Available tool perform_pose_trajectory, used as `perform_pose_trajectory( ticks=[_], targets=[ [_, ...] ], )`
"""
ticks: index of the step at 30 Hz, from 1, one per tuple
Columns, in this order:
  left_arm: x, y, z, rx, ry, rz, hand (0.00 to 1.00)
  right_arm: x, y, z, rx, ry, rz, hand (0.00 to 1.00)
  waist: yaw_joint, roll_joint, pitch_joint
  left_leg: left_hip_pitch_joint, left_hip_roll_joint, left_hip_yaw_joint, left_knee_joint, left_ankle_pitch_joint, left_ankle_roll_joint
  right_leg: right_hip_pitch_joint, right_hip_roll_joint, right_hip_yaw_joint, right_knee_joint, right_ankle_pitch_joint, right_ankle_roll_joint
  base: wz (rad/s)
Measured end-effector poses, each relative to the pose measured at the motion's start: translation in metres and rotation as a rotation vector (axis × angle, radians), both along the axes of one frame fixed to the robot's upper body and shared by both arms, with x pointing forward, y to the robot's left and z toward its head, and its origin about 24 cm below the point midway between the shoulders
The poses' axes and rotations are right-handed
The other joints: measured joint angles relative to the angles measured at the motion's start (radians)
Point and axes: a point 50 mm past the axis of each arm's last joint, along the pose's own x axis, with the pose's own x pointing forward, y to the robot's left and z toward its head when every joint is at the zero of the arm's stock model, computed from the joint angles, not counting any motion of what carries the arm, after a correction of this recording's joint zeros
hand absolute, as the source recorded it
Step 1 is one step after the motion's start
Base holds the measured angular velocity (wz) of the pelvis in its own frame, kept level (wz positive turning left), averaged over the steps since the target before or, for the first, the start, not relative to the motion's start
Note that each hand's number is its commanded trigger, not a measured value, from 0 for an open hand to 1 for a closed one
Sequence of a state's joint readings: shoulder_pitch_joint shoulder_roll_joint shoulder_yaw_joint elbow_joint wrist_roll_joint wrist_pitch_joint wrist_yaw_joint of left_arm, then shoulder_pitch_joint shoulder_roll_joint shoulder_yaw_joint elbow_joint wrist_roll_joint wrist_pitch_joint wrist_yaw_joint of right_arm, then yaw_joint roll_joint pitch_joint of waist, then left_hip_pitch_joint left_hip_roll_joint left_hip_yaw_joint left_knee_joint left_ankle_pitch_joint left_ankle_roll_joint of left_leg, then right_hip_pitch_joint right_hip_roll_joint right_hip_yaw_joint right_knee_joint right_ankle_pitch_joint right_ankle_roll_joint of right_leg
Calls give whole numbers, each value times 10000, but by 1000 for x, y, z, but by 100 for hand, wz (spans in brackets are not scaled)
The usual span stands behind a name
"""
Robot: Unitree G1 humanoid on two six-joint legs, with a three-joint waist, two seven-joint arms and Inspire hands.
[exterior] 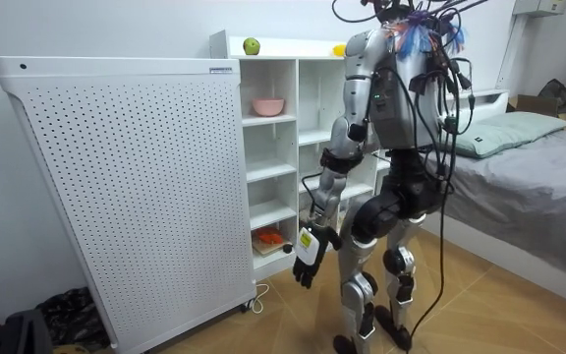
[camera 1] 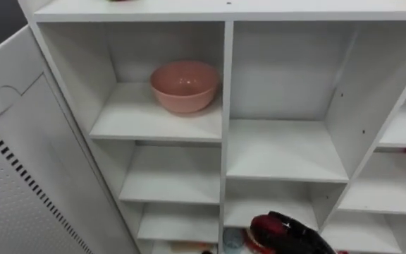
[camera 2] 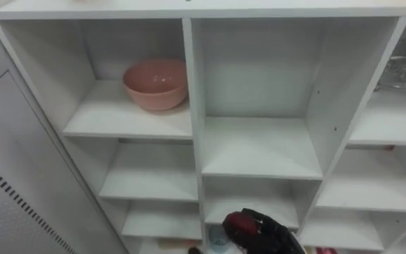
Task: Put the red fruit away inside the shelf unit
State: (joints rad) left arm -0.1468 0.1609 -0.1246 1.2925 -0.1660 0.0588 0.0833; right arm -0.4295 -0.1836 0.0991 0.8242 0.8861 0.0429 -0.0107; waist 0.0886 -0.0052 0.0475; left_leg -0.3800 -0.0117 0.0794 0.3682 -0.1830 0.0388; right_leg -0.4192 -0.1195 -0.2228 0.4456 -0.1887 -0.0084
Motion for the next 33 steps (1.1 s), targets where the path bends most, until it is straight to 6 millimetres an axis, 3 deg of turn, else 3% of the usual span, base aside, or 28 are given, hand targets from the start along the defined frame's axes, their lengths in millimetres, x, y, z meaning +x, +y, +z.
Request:
perform_pose_trajectory(
  ticks=[6, 14, 18, 23, 25, 29, 33],
  targets=[
    [7, 2, 3, 283, -172, 190, 0, 21, -5, 24, 1824, -673, -889, 100, 9, -239, 157, -1378, -152, 24, 592, 25, 45, -1513, -206, 260, 944, -94, -53, 7],
    [36, -6, 13, 748, -859, -360, 0, 41, -13, 43, 3517, -1030, -1977, 100, 26, -267, 178, -3224, -198, -33, 1938, -10, 91, -3213, -434, 282, 2126, -279, -180, 10],
    [55, -12, 20, 800, -1290, -502, 0, 44, -13, 48, 4213, -1176, -2222, 100, 32, -271, 193, -4105, -171, -106, 2727, -215, 87, -4010, -509, 283, 2775, -476, -265, 2],
    [61, -7, 23, 574, -1522, 261, 0, 47, -25, 57, 4864, -1362, -2787, 100, 73, -259, 216, -5125, -168, -171, 3793, -630, 52, -4949, -530, 340, 3697, -774, -327, 2],
    [60, -6, 24, 501, -1547, 775, 0, 56, -30, 73, 4774, -1628, -2898, 100, 141, -262, 249, -5686, -180, -168, 4245, -704, 36, -5533, -573, 360, 4141, -833, -396, -5],
    [57, -2, 23, 593, -1467, 1387, 0, 66, -38, 96, 4907, -1900, -3406, 100, 237, -286, 259, -6298, -201, -153, 4903, -891, 1, -6131, -746, 324, 4906, -1178, -493, 14],
    [52, 2, 21, 943, -1285, 1704, 0, 79, -39, 130, 4954, -2549, -3419, 100, 279, -373, 257, -6920, -187, -228, 5455, -996, -96, -6721, -829, 286, 5493, -1335, -665, 8]
  ],
)
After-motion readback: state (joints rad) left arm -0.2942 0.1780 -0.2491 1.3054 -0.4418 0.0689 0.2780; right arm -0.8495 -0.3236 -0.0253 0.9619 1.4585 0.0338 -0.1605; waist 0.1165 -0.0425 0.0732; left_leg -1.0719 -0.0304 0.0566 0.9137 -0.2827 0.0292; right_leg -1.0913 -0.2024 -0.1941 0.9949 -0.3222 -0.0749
